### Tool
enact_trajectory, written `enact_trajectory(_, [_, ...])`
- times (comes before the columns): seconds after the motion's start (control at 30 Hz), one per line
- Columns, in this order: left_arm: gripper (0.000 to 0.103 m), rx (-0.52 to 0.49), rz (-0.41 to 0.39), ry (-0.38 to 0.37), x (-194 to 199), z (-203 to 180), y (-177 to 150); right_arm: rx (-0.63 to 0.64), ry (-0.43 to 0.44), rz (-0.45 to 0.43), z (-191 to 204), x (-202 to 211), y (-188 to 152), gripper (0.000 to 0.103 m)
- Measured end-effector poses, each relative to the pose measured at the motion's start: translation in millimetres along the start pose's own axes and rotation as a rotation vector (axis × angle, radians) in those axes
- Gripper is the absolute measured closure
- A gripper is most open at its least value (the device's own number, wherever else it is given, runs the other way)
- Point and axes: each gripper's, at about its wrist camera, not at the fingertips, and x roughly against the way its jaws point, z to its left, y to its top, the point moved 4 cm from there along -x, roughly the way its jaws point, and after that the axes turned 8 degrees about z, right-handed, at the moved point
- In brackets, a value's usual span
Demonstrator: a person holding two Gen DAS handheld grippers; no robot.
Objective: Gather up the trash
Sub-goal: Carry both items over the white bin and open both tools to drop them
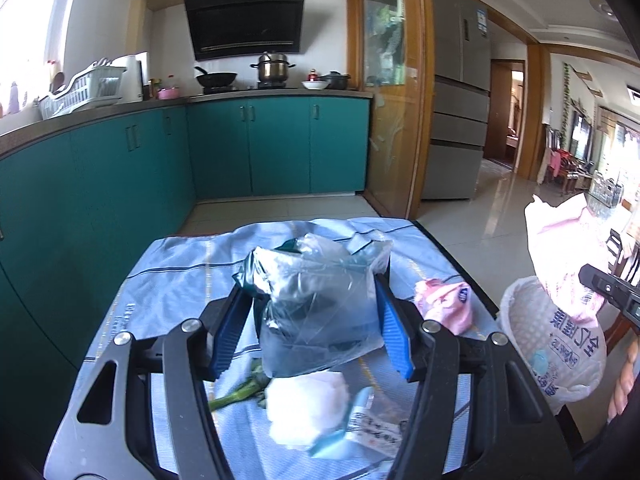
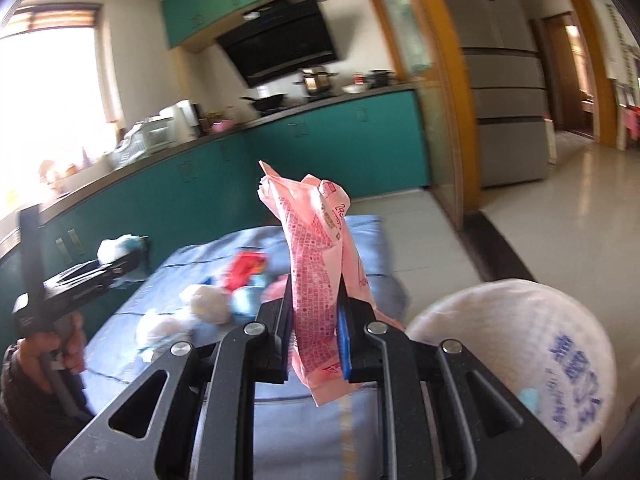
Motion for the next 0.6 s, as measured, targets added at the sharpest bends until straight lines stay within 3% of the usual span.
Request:
enact_trajectory(0.2, [0.042, -0.020, 0.003, -0.061, -2, -31, 3, -0.146, -0.203, 0.095, -64, -3, -18, 0.085])
enact_trajectory(0.4, [0.042, -0.057, -0.005, -0.142, 5, -70, 4, -0.237, -0.337, 0.150, -107, -5, -36, 0.085])
enact_trajectory(0.6, [0.042, -0.112, 0.028, -0.225, -4, -126, -2, -0.281, -0.415, 0.233, -137, -6, -53, 0.085])
